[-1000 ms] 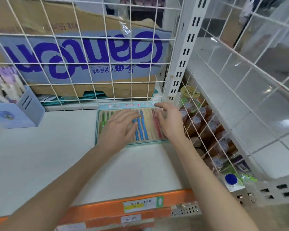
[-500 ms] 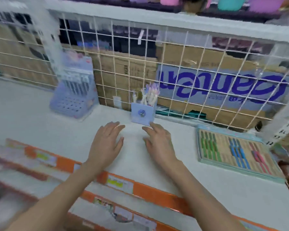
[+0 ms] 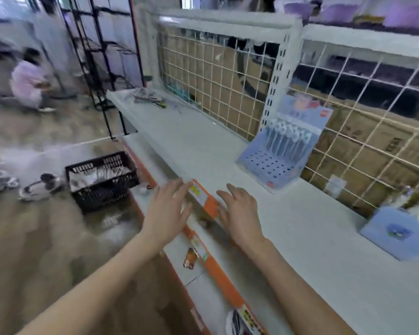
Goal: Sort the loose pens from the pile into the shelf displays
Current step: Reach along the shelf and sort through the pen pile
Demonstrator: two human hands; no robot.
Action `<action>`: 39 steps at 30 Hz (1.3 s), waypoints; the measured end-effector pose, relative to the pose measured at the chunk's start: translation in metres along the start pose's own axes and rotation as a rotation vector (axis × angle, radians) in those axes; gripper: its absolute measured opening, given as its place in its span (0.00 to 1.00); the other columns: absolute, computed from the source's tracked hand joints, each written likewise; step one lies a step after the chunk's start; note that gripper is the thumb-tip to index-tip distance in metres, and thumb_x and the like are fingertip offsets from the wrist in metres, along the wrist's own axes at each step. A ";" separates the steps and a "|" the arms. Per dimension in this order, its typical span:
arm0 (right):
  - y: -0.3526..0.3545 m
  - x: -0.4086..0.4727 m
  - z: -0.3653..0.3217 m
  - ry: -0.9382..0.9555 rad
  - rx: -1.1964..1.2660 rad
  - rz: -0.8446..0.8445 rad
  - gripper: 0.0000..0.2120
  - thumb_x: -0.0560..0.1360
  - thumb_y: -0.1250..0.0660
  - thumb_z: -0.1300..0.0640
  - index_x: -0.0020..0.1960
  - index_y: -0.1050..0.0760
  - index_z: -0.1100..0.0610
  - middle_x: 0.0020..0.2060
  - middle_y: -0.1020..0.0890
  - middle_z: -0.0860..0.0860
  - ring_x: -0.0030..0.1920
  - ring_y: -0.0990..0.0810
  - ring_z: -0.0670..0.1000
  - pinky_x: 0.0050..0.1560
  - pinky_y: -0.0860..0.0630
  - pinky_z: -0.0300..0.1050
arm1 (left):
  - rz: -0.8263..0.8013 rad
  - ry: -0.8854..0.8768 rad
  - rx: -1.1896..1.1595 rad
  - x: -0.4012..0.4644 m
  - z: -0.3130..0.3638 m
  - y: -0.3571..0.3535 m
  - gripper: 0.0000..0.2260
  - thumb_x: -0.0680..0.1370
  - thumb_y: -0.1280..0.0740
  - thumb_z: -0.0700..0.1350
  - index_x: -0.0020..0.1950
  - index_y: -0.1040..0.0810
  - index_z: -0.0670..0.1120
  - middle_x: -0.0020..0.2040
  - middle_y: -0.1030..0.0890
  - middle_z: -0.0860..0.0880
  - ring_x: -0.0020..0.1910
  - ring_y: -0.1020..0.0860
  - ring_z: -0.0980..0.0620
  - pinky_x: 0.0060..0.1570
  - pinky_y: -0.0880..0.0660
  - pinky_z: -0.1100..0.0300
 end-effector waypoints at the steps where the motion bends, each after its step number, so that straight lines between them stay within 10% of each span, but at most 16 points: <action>1: -0.004 0.008 -0.009 0.015 0.018 -0.015 0.18 0.69 0.28 0.60 0.58 0.22 0.55 0.61 0.23 0.57 0.57 0.23 0.62 0.54 0.27 0.54 | 0.014 0.026 0.015 0.000 -0.011 0.002 0.21 0.74 0.43 0.51 0.64 0.27 0.45 0.60 0.24 0.43 0.59 0.25 0.41 0.57 0.28 0.43; 11: -0.056 0.118 -0.060 0.121 0.010 -0.108 0.20 0.81 0.45 0.52 0.73 0.39 0.50 0.75 0.42 0.51 0.73 0.43 0.55 0.70 0.46 0.48 | 0.054 0.132 0.104 0.043 -0.108 0.001 0.18 0.75 0.45 0.51 0.63 0.30 0.49 0.61 0.23 0.42 0.60 0.25 0.40 0.59 0.30 0.41; 34: -0.186 0.500 -0.155 0.080 0.091 -0.227 0.22 0.80 0.43 0.52 0.73 0.41 0.50 0.73 0.39 0.49 0.70 0.40 0.53 0.67 0.43 0.46 | 0.046 0.218 0.070 0.292 -0.425 -0.034 0.20 0.72 0.28 0.44 0.63 0.24 0.45 0.59 0.22 0.41 0.59 0.23 0.39 0.60 0.29 0.40; 39: -0.220 0.547 -0.178 0.043 0.100 -0.260 0.22 0.80 0.42 0.55 0.73 0.40 0.52 0.71 0.36 0.50 0.68 0.36 0.54 0.65 0.40 0.45 | 0.016 0.187 0.048 0.321 -0.490 -0.048 0.21 0.73 0.43 0.53 0.60 0.22 0.46 0.56 0.20 0.44 0.54 0.21 0.42 0.56 0.27 0.43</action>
Point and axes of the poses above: each hand's wrist, its own x-axis towards the middle knuckle, its own y-axis out of the back of the hand, z = x × y, the point moved 9 cm from there along x, towards the middle knuckle
